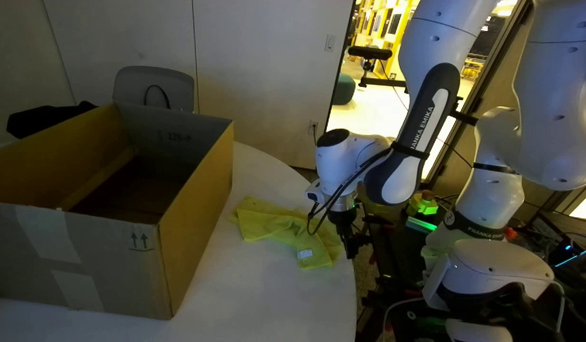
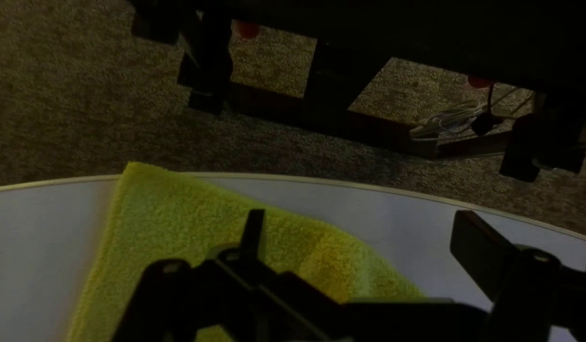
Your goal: Put the marker on the yellow cloth then fold up the cloth and put it into the box
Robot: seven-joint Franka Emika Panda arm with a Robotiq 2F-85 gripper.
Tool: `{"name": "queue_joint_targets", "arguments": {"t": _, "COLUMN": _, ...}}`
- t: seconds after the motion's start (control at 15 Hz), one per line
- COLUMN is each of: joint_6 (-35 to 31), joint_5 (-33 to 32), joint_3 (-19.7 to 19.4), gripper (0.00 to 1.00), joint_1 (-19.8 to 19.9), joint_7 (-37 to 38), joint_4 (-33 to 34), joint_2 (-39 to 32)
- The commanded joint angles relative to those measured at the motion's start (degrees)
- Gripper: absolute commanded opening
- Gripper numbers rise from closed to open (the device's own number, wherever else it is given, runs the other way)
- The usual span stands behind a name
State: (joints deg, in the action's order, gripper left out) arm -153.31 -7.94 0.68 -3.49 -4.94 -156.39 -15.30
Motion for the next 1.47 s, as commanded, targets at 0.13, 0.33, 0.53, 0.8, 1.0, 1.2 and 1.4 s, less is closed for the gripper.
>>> {"name": "queue_joint_targets", "arguments": {"t": 0.13, "joint_6": -6.85, "joint_5": -0.98, "joint_3": -0.66, "gripper": 1.00, "joint_1": 2.63, "joint_7": -4.44, "joint_4": 0.49, "joint_2": -4.35}}
{"name": "queue_joint_targets", "arguments": {"t": 0.33, "joint_6": -8.47, "joint_5": -0.64, "joint_3": -1.16, "gripper": 1.00, "joint_1": 3.39, "joint_7": -4.41, "joint_4": 0.77, "joint_2": -5.96}}
{"name": "queue_joint_targets", "arguments": {"t": 0.53, "joint_6": -9.74, "joint_5": 0.83, "joint_3": -0.80, "gripper": 1.00, "joint_1": 4.64, "joint_7": -4.00, "joint_4": 0.93, "joint_2": -6.29}}
{"name": "queue_joint_targets", "arguments": {"t": 0.8, "joint_6": -12.27, "joint_5": 1.62, "joint_3": -0.30, "gripper": 1.00, "joint_1": 5.87, "joint_7": -4.19, "joint_4": 0.67, "joint_2": -6.31}}
{"name": "queue_joint_targets", "arguments": {"t": 1.0, "joint_6": -13.59, "joint_5": 2.67, "joint_3": 0.72, "gripper": 0.66, "joint_1": 7.07, "joint_7": -4.55, "joint_4": 0.63, "joint_2": -6.46}}
{"name": "queue_joint_targets", "arguments": {"t": 1.2, "joint_6": -13.87, "joint_5": 4.27, "joint_3": 2.06, "gripper": 0.43, "joint_1": 7.94, "joint_7": -4.66, "joint_4": 0.62, "joint_2": -6.46}}
{"name": "queue_joint_targets", "arguments": {"t": 1.4, "joint_6": -13.83, "joint_5": 4.96, "joint_3": 2.57, "gripper": 0.21, "joint_1": 7.90, "joint_7": -4.37, "joint_4": 0.24, "joint_2": -5.99}}
